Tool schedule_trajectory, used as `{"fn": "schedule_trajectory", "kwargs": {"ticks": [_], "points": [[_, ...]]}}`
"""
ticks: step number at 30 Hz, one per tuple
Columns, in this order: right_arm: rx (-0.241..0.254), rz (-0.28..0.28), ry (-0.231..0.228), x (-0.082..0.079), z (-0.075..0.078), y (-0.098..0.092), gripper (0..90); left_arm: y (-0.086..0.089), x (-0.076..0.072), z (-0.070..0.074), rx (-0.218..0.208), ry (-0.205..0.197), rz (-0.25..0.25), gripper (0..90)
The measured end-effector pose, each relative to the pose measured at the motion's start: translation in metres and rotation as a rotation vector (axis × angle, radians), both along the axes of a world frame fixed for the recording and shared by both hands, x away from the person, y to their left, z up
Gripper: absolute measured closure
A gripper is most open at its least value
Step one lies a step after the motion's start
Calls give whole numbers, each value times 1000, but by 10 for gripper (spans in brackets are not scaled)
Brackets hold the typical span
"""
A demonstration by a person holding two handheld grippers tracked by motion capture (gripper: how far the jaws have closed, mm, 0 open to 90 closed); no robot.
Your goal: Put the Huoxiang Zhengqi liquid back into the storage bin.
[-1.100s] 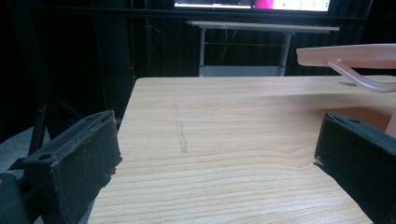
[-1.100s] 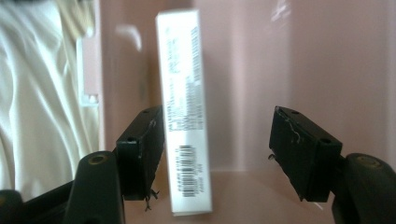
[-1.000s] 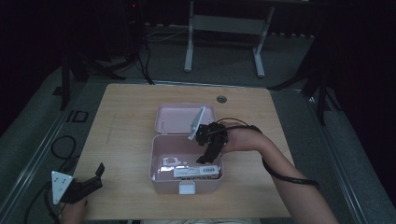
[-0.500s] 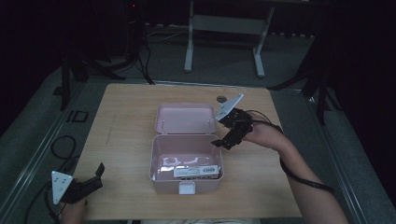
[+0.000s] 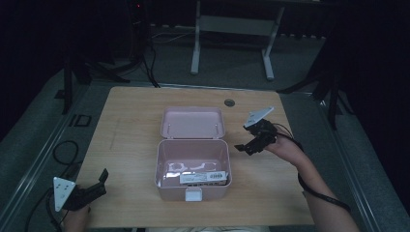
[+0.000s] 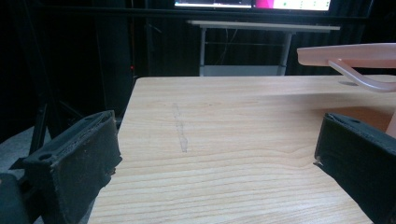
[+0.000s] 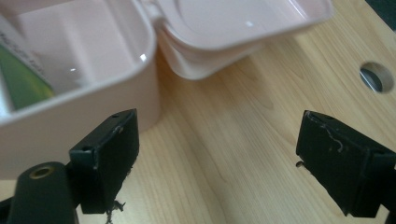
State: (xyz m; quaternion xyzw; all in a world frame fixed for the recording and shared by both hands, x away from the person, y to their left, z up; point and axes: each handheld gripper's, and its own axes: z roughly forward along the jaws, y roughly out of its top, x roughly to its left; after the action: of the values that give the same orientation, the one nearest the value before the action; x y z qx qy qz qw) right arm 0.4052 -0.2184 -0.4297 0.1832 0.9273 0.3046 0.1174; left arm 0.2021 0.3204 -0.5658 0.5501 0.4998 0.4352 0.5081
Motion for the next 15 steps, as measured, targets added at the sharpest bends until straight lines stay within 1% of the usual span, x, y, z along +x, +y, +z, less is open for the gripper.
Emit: {"fn": "schedule_trajectory", "kwargs": {"ticks": [2,4,6,10,11,12,14,15], "points": [[37,-17,-3,1,-7,-8,131,0,0,0,-2,0,0,2],[68,-41,3,0,-15,-15,131,0,0,0,-1,0,-1,2],[81,-49,18,0,-24,-21,131,0,0,0,-1,0,-1,2],[92,-69,31,-3,-44,-30,131,0,0,0,-2,0,-2,2],[92,-69,31,-3,-44,-30,131,0,0,0,-2,0,-2,2],[95,-83,30,-5,-53,-34,131,0,0,0,-3,-1,-2,2],[107,-97,2,-8,-60,-38,131,0,0,0,-3,0,-2,2],[116,-104,-3,-10,-63,-40,131,0,0,0,-3,1,-2,2]]}}
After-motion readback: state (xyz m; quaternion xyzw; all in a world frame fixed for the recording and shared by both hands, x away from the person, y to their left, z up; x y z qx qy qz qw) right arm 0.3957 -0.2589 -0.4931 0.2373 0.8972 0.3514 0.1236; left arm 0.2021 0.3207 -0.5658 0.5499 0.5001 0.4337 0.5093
